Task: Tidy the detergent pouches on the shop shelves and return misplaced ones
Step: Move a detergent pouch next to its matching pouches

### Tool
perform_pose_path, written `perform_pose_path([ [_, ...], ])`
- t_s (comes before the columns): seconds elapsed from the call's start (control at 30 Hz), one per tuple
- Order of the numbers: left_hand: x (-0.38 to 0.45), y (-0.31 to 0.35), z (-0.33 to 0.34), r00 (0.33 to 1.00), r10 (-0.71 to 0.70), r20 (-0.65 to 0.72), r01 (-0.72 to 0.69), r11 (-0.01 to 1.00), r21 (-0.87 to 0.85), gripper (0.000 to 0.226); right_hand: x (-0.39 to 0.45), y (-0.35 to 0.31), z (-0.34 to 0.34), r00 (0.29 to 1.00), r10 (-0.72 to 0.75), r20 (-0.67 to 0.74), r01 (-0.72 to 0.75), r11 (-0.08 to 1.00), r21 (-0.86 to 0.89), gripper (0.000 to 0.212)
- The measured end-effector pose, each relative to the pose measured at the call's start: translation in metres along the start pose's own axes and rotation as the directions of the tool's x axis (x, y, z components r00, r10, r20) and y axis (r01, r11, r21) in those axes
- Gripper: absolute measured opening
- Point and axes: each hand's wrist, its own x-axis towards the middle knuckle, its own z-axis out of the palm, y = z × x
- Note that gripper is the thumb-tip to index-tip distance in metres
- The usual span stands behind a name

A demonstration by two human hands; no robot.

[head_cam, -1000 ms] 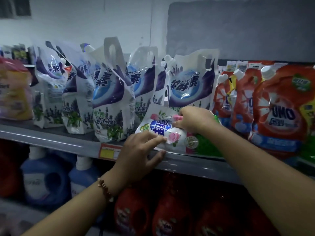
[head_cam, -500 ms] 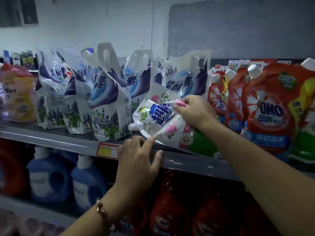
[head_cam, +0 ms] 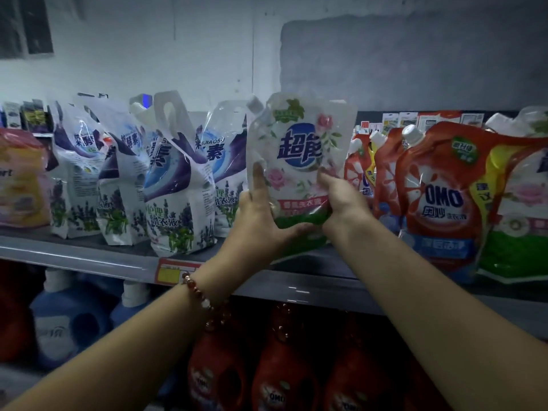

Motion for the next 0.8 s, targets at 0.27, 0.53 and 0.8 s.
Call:
perform_pose_path([
  [0.27, 0.014, -0.038, -0.032, 0.98, 0.015, 0.197, -0.049, 0.984, 0.171, 0.123, -0.008, 0.024, -0.025, 0.989, 0.145, 0.007, -0.144, 0.986, -0.083, 0.025],
  [0.53, 0.016, -0.044, -0.032, 0.979, 0.073, 0.192, -0.138, 0.925, 0.353, 0.114, -0.004, 0.027, -0.034, 0.986, 0.049, 0.158, 0.066, 0.756, -0.651, 0.028],
  [0.8, 0.001, -0.038, -0.03, 0.989, 0.074, 0.126, -0.121, 0.897, 0.425, 0.105, -0.02, 0.026, -0.031, 0.956, -0.093, 0.278, 0.292, 0.217, -0.931, 0.027],
])
